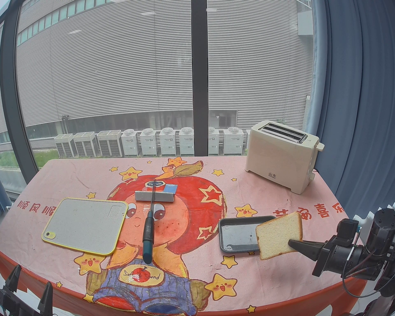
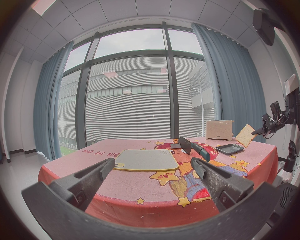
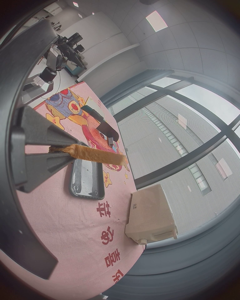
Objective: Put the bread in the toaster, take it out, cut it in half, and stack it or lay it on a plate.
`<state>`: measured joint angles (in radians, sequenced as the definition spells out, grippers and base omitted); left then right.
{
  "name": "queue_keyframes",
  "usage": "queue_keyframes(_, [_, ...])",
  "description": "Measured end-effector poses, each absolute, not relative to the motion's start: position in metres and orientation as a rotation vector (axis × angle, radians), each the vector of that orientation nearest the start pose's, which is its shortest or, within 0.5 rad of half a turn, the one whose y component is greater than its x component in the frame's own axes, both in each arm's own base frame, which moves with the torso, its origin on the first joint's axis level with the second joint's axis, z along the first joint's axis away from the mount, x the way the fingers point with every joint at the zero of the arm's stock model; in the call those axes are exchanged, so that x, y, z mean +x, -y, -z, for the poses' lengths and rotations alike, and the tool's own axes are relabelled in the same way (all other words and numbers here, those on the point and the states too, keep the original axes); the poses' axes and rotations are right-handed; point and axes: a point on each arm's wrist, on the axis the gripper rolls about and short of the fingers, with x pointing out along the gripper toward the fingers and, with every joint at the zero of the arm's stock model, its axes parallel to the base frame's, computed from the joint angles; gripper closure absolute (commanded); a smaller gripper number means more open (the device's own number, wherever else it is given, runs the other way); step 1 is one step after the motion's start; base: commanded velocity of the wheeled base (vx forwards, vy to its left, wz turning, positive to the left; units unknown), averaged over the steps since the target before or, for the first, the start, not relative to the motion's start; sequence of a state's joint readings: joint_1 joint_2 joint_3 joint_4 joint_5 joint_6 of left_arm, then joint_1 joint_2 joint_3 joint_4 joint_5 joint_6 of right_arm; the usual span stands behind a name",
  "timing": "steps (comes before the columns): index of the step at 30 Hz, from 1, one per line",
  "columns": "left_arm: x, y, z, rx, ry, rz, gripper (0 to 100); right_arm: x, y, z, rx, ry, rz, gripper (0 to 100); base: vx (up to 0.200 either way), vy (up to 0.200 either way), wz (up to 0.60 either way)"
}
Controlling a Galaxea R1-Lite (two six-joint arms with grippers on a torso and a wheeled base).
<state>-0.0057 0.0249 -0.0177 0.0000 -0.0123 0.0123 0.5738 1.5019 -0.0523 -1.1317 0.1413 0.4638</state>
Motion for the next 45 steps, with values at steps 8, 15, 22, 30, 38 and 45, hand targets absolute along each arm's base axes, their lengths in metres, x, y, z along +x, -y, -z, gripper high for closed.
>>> queue_keyframes(8, [-0.022,0.0,-0.081,0.012,-0.007,0.019,0,0.143,-0.096,-0.103,0.369,-0.471,-0.622,100,0.0,0.0,0.0])
queue_keyframes(15, [-0.022,0.0,-0.081,0.012,-0.007,0.018,0,0.143,-0.095,-0.104,0.32,-0.447,-0.632,100,0.0,0.0,0.0])
queue_keyframes(22, [-0.022,0.0,-0.081,0.012,-0.007,0.019,0,0.141,-0.094,-0.105,0.265,-0.427,-0.649,100,0.0,0.0,0.0])
queue_keyframes(30, [-0.022,0.0,-0.081,0.012,-0.007,0.019,0,0.139,-0.092,-0.108,0.216,-0.387,-0.658,100,0.0,0.0,0.0])
queue_keyframes(38, [-0.022,0.0,-0.081,0.012,-0.007,0.018,0,0.136,-0.089,-0.112,0.111,-0.321,-0.678,100,0.0,0.0,0.0])
queue_keyframes(45, [-0.022,0.0,-0.081,0.012,-0.007,0.018,0,0.131,-0.088,-0.116,0.105,-0.295,-0.699,100,0.0,0.0,0.0])
